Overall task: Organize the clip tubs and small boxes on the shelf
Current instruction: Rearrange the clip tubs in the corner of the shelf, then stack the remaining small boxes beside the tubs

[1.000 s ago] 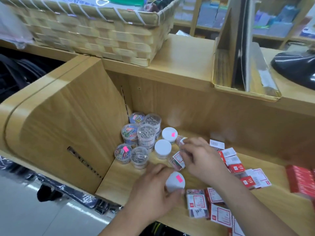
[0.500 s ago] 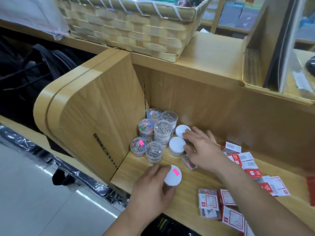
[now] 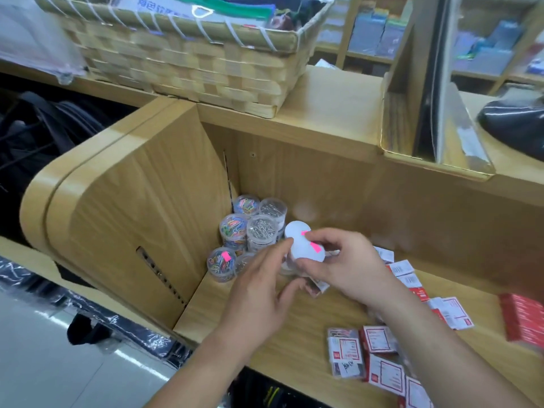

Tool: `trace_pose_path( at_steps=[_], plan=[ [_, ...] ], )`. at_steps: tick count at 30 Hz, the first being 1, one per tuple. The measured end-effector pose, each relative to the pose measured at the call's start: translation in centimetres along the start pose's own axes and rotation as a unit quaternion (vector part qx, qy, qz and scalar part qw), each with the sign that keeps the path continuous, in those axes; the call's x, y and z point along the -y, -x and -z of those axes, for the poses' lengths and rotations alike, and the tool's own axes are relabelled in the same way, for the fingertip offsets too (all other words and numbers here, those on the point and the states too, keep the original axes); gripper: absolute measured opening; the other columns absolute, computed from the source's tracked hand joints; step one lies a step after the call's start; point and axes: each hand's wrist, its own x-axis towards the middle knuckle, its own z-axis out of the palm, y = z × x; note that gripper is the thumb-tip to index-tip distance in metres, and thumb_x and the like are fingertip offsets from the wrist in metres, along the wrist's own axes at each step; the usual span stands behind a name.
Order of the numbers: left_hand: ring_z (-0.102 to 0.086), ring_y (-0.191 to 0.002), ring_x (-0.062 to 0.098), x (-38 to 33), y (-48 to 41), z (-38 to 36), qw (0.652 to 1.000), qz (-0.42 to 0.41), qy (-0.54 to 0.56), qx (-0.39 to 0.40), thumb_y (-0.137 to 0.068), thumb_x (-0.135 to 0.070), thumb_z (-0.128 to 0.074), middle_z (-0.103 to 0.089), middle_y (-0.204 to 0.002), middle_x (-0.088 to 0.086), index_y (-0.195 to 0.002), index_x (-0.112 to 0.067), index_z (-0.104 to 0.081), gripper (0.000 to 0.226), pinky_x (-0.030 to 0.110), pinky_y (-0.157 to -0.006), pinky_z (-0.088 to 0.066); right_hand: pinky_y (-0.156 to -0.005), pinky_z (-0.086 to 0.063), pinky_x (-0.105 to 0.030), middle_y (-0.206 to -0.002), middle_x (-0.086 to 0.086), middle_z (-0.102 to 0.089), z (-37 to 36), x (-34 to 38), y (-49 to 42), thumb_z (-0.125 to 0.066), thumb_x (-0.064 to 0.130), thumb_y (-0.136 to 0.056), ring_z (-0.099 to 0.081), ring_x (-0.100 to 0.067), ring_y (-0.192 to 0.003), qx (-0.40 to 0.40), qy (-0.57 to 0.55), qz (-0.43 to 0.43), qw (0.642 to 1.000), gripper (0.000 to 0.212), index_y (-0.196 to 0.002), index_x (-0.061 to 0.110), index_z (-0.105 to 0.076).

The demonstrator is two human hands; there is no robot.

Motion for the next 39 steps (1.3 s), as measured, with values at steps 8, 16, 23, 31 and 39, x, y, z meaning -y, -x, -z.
trace_pose_path(
  at_steps=[8, 16, 23, 31, 39],
  plan=[
    [-0.063, -0.107, 0.015, 2.7, 1.9, -0.5, 0.999, -0.002, -0.029, 0.031, -0.090, -0.027, -0.066, -0.061, -0.119, -0.010, -0.125, -0.023, -0.061, 0.036, 0.036, -0.085, -0.055, -0.084, -0.051, -0.027, -0.100, 0.005, -0.072, -1.7, -1.2, -6.3, -0.078, 0.035, -0.077, -0.065, -0.014, -0.096, -0.092, 0.116, 0.022, 0.989, 0.036, -0.111, 0.024, -0.073],
    [-0.062, -0.109, 0.013, 3.7, 3.1, -0.7, 0.998, 0.015, -0.027, 0.054, -0.091, -0.031, -0.065, -0.061, -0.119, -0.009, -0.123, -0.018, -0.066, 0.035, 0.033, -0.087, -0.054, -0.083, -0.046, -0.025, -0.099, -0.002, -0.064, -3.3, -3.9, -6.6, -0.082, 0.037, -0.078, -0.058, -0.011, -0.084, -0.138, 0.118, 0.017, 0.983, 0.036, -0.111, 0.024, -0.076],
    [-0.064, -0.103, 0.014, 1.6, 2.0, -2.6, 0.997, -0.021, -0.012, 0.075, -0.086, -0.029, -0.065, -0.062, -0.114, -0.012, -0.112, -0.024, -0.068, 0.026, 0.034, -0.085, -0.054, -0.081, -0.050, -0.021, -0.097, 0.013, -0.074, 2.3, -4.0, -1.7, -0.076, 0.030, -0.086, -0.066, -0.006, -0.087, -0.164, 0.105, 0.030, 0.980, 0.014, -0.099, 0.023, -0.078],
    [-0.064, -0.097, 0.007, -2.2, 1.5, -6.4, 0.986, -0.080, 0.054, 0.136, -0.087, -0.041, -0.068, -0.063, -0.105, -0.014, -0.107, -0.023, -0.071, 0.027, 0.027, -0.081, -0.056, -0.064, -0.053, -0.022, -0.074, 0.021, -0.070, 8.7, -8.5, 10.4, -0.076, 0.019, -0.085, -0.065, 0.002, -0.067, -0.259, 0.079, -0.083, 0.959, 0.012, -0.084, 0.030, -0.072],
    [-0.046, -0.132, 0.024, -7.7, -2.0, -10.4, 0.923, -0.288, -0.130, 0.221, -0.081, -0.024, -0.074, -0.057, -0.136, -0.009, -0.129, -0.029, -0.063, 0.049, 0.040, -0.103, -0.042, -0.069, -0.043, -0.007, -0.092, 0.019, -0.067, 6.0, -12.7, 15.5, -0.075, 0.002, -0.083, -0.062, 0.004, -0.086, -0.240, 0.065, -0.066, 0.966, 0.039, -0.080, 0.040, -0.068]
  ],
)
